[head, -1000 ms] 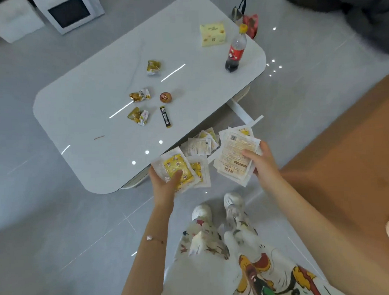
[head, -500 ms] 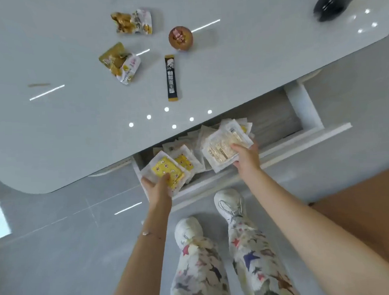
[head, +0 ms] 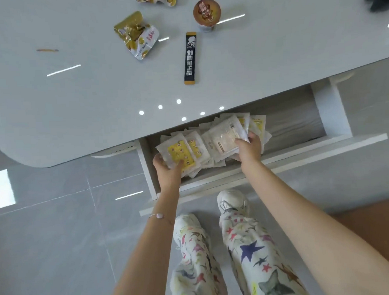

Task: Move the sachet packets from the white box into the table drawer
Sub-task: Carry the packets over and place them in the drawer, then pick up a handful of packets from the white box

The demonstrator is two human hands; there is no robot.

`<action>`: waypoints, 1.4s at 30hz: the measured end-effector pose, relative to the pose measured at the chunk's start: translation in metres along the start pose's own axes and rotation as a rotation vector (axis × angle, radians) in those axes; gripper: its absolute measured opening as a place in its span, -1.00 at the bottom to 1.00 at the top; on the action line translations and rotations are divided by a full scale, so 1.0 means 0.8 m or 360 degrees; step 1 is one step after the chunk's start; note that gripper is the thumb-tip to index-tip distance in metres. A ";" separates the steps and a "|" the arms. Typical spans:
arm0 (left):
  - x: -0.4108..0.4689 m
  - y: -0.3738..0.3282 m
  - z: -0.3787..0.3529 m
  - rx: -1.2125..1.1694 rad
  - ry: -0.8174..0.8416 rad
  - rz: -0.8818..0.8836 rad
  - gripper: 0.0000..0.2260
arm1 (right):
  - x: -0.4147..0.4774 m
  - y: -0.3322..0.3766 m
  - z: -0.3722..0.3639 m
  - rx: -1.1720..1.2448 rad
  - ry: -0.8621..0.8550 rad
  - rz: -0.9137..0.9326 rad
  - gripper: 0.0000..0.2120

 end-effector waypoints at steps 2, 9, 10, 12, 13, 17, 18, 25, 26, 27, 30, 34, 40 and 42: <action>-0.031 -0.028 0.015 0.0211 -0.0014 -0.0160 -0.31 | -0.029 0.039 0.018 -0.0254 0.0015 0.0251 -0.44; -0.202 -0.158 0.066 0.1228 0.0070 -0.0807 -0.35 | -0.193 0.207 0.042 -0.1515 0.0414 0.1158 -0.26; -0.230 -0.178 0.078 0.1335 0.0037 -0.0887 -0.35 | -0.220 0.230 0.046 -0.1633 0.0450 0.1236 -0.25; -0.282 -0.217 0.106 0.1477 -0.0031 -0.1006 -0.33 | -0.272 0.274 0.055 -0.1843 0.0513 0.1346 -0.26; -0.307 -0.234 0.121 0.1536 -0.0060 -0.1038 -0.31 | -0.297 0.294 0.060 -0.1949 0.0542 0.1386 -0.26; -0.393 -0.293 0.189 0.1650 -0.0268 -0.1093 -0.32 | -0.394 0.374 0.070 -0.2148 0.0577 0.1593 -0.25; -0.411 -0.303 0.207 0.1646 -0.0317 -0.1091 -0.32 | -0.419 0.392 0.070 -0.2138 0.0576 0.1645 -0.25; -0.511 -0.331 0.342 0.1481 -0.0649 -0.1085 -0.30 | -0.582 0.456 0.022 -0.2231 0.0754 0.2168 -0.32; -0.521 -0.327 0.363 0.1447 -0.0697 -0.1061 -0.30 | -0.606 0.455 0.009 -0.2231 0.0803 0.2245 -0.32; -0.530 -0.322 0.384 0.1433 -0.0739 -0.1037 -0.29 | -0.632 0.451 -0.006 -0.2226 0.0856 0.2315 -0.33; -0.551 -0.295 0.452 0.1417 -0.0854 -0.0933 -0.28 | -0.711 0.428 -0.053 -0.2213 0.1024 0.2512 -0.34; -0.575 -0.241 0.556 0.1267 -0.1012 -0.0741 -0.28 | -0.812 0.371 -0.117 -0.2334 0.1181 0.2722 -0.34; -0.610 -0.143 0.703 0.1178 -0.1248 -0.0485 -0.26 | -0.957 0.269 -0.195 -0.2365 0.1463 0.2897 -0.38; -0.623 -0.107 0.746 0.1107 -0.1306 -0.0414 -0.26 | -1.000 0.235 -0.214 -0.2382 0.1540 0.2941 -0.36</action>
Point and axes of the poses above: each hand's wrist, its own x-axis towards the middle knuckle, its own z-axis out of the back of the hand, y = z × x, the point moved 8 cm from there along x, towards the middle knuckle, and after that the axes turned 3 degrees about z, right-handed, at the moved point
